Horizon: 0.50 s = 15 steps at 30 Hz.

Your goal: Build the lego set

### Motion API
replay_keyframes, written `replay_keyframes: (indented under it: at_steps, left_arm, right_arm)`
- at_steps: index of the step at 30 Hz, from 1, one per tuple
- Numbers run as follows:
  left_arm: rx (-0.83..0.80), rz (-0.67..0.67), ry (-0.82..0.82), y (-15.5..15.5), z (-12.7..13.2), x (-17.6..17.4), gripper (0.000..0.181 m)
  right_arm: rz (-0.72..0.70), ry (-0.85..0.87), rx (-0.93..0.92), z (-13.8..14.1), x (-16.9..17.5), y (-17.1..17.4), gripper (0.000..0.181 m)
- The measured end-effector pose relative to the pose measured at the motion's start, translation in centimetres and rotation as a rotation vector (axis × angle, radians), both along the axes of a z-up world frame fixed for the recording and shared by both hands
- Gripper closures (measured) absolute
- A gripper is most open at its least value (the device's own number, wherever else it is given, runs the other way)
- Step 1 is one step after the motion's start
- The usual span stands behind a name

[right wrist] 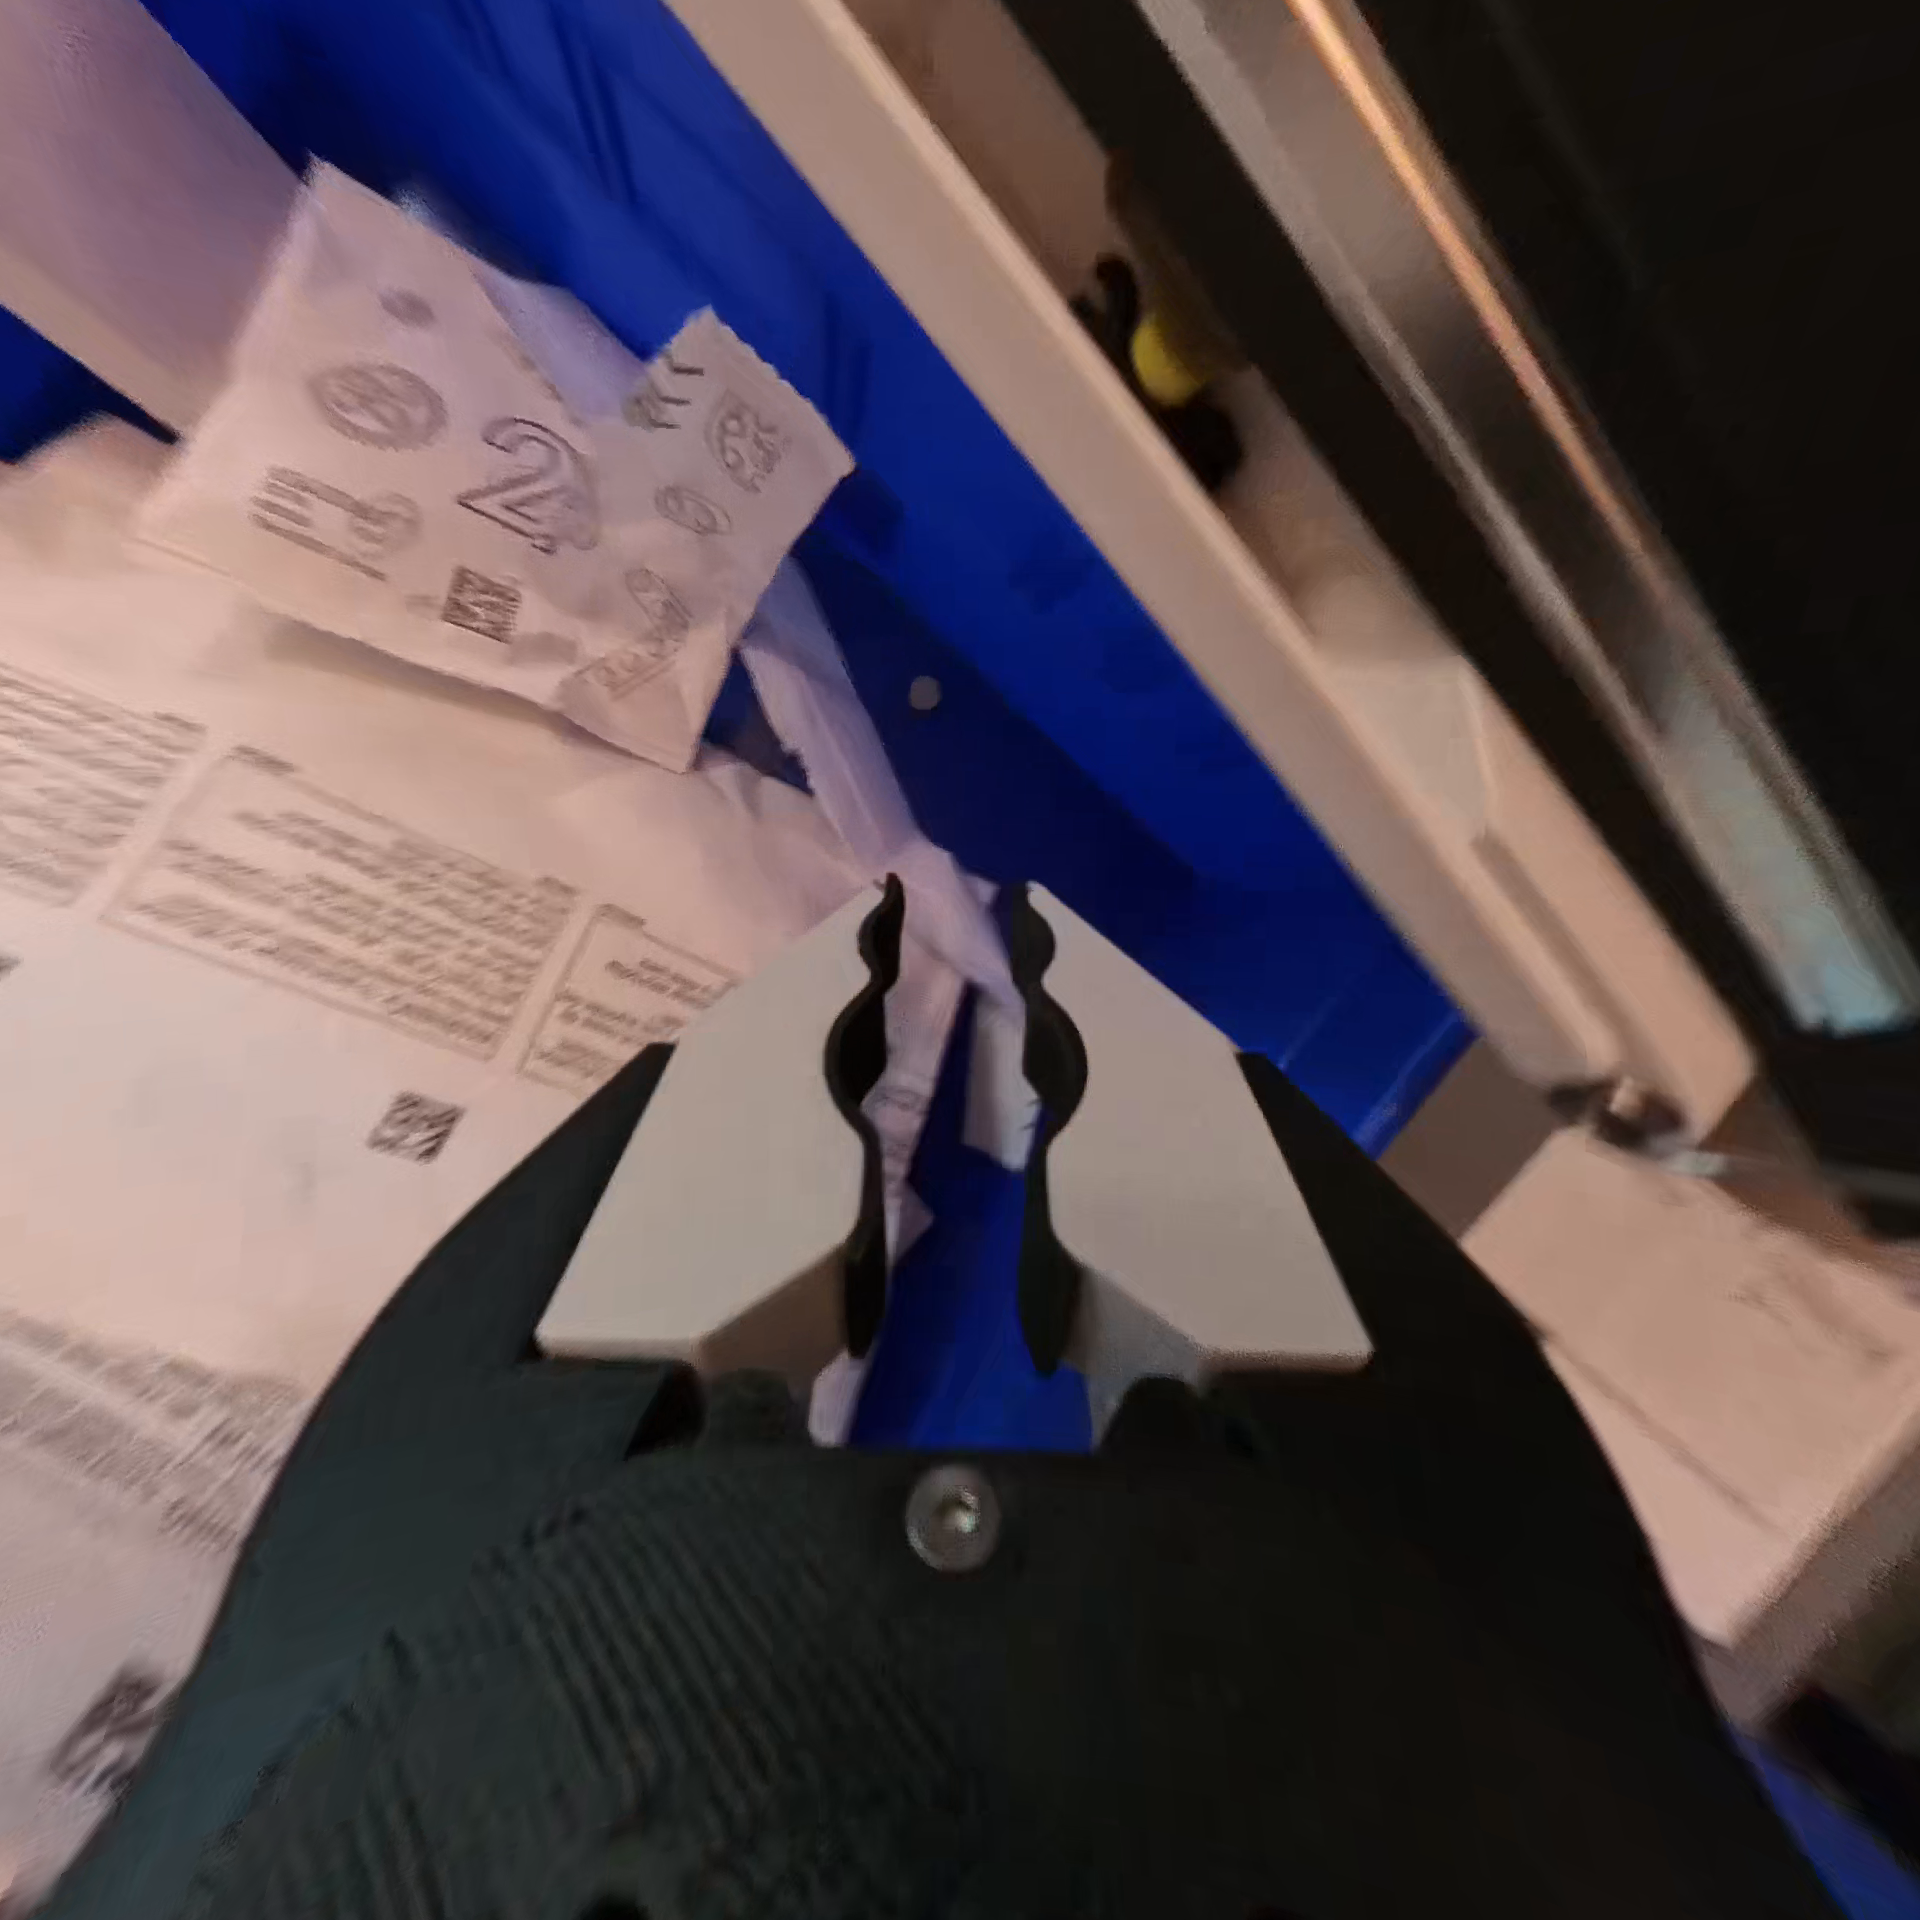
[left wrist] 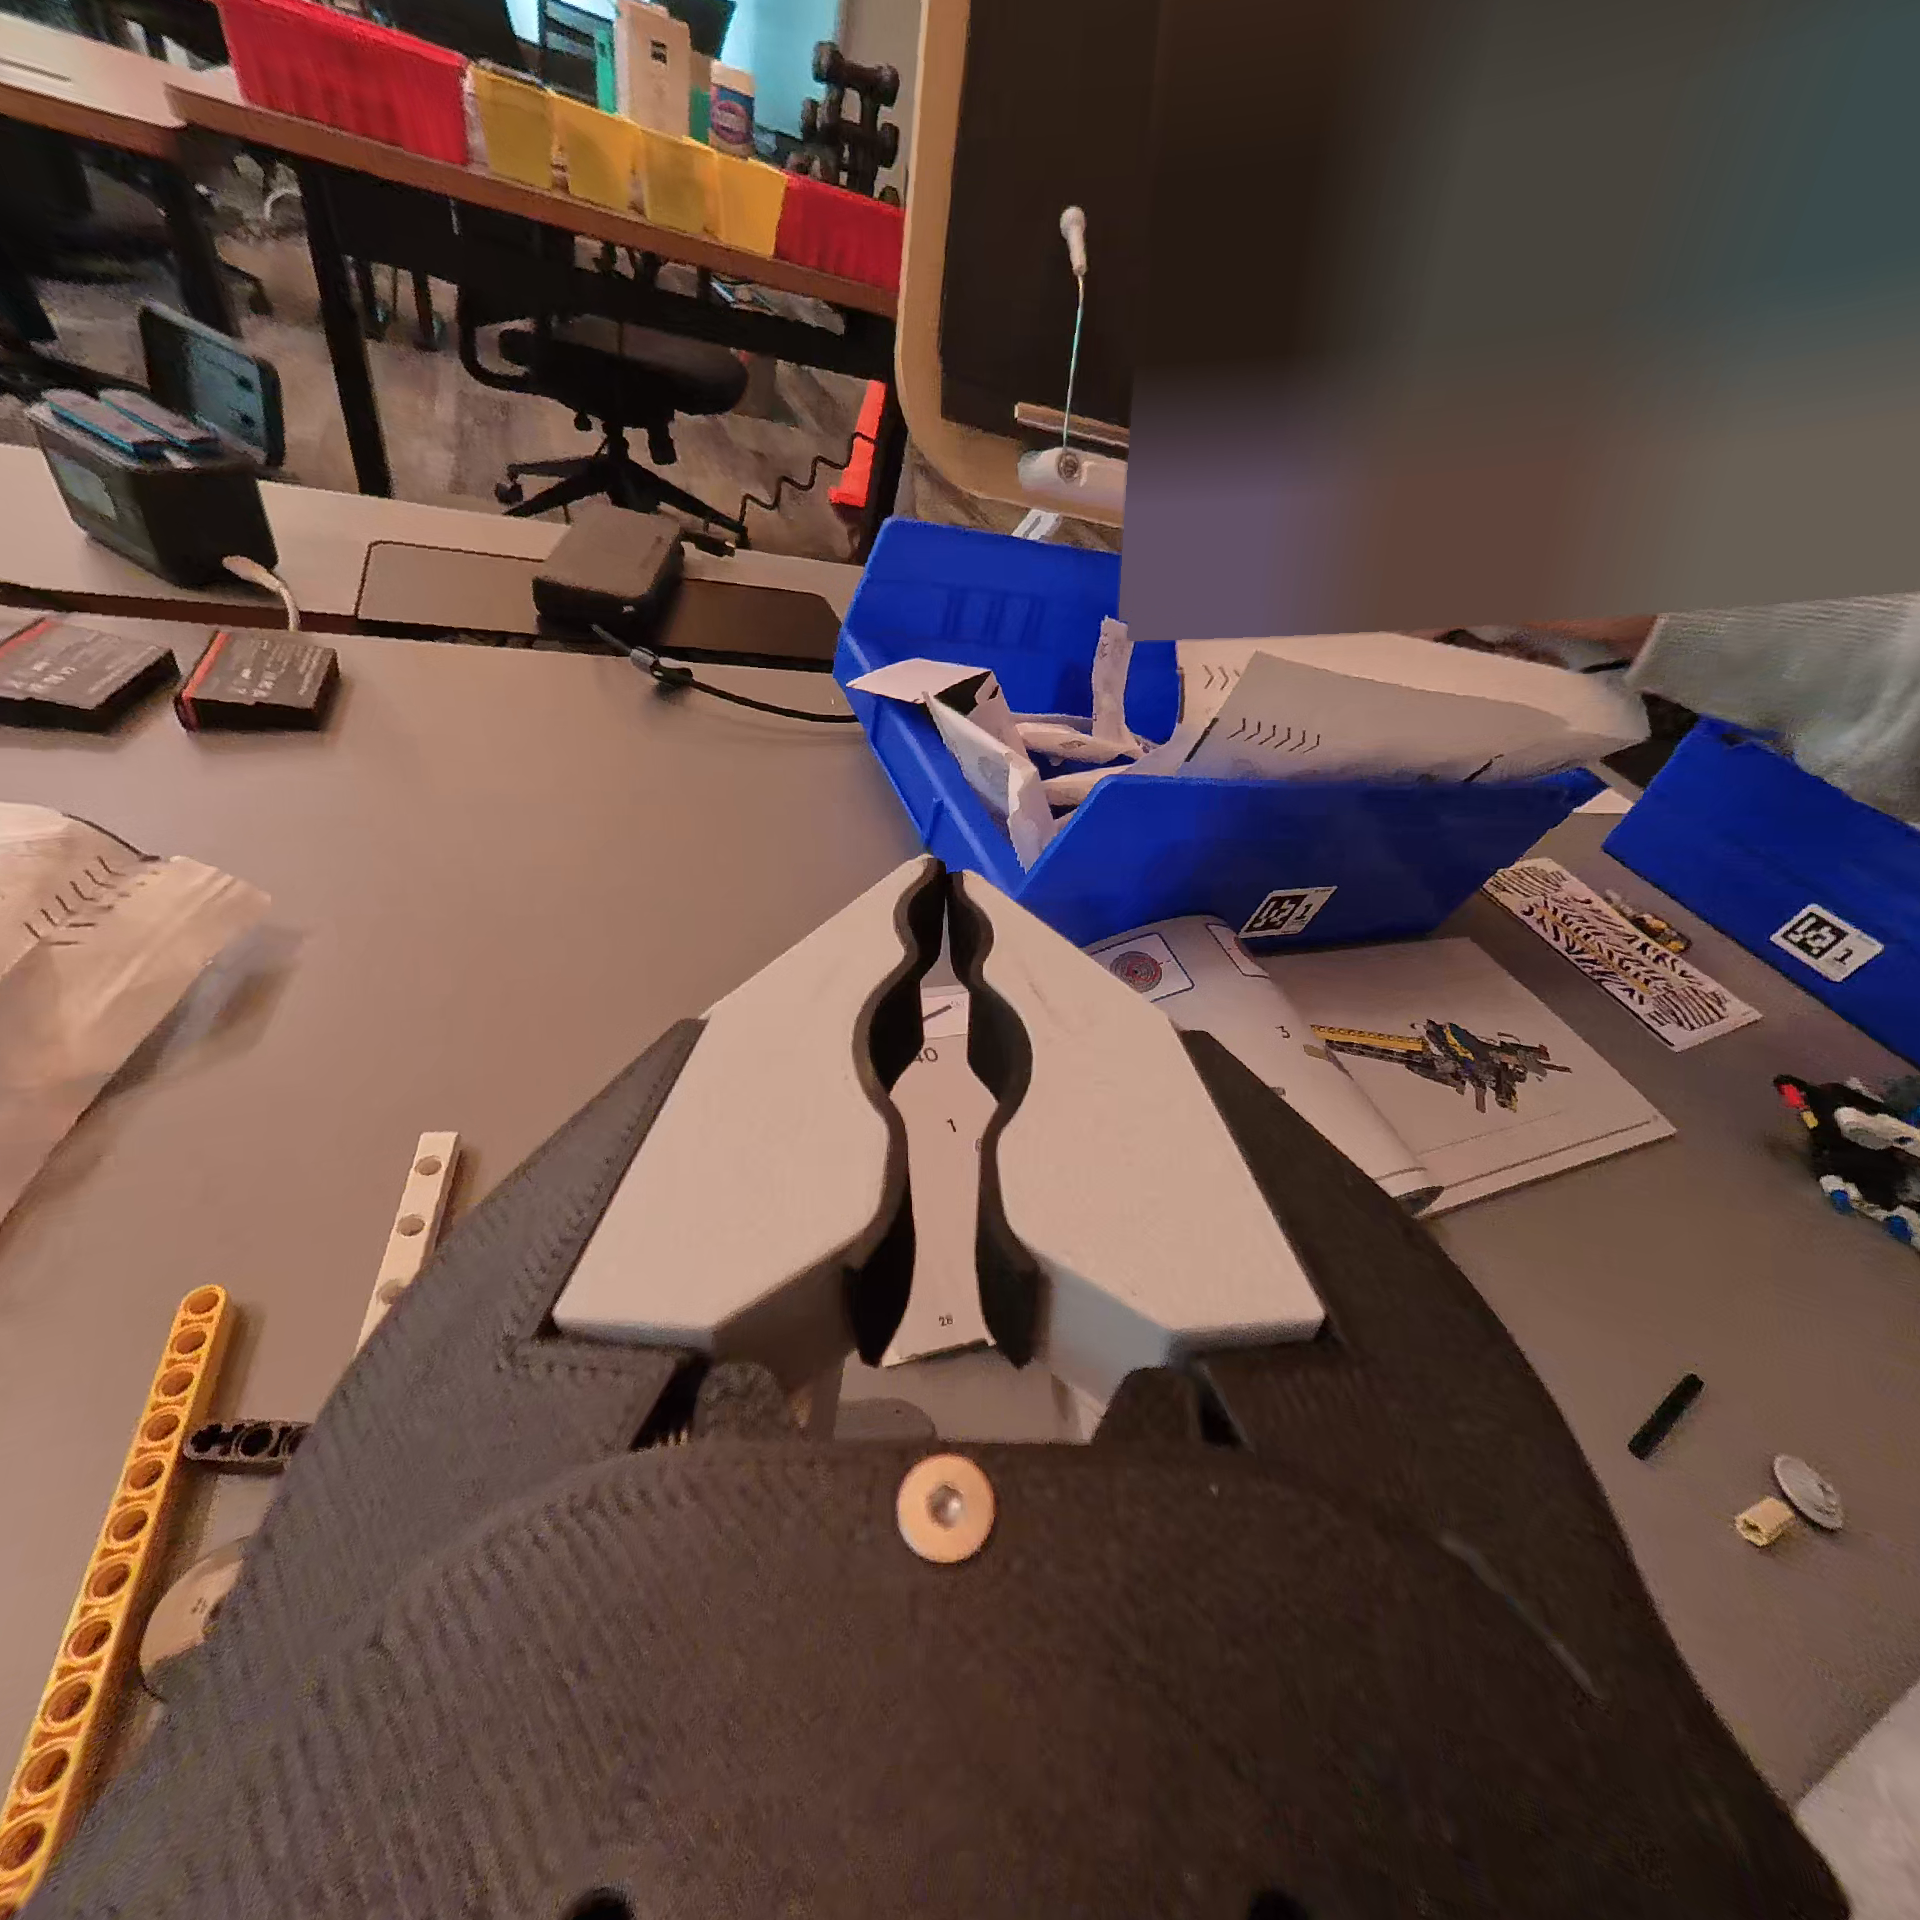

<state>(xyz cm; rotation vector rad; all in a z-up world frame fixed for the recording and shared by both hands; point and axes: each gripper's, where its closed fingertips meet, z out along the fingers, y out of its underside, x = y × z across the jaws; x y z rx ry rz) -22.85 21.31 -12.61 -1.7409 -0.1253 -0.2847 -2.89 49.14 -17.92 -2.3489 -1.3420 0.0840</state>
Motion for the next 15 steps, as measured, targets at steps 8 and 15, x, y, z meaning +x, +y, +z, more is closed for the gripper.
replay_keyframes:
  at_steps: [8, 15]
  left_arm:
    - [0.008, 0.025, -0.05, -0.7, -0.9, -1.8, 0.181]
    - [0.031, 0.023, 0.0, -1.0, -0.3, -1.3, 0.181]
  right_arm:
    - [0.058, -0.15, 0.093, -3.1, -1.1, 2.0, 0.157]
    - [-0.279, 0.194, -0.126, -2.3, -3.6, 1.3, 0.157]
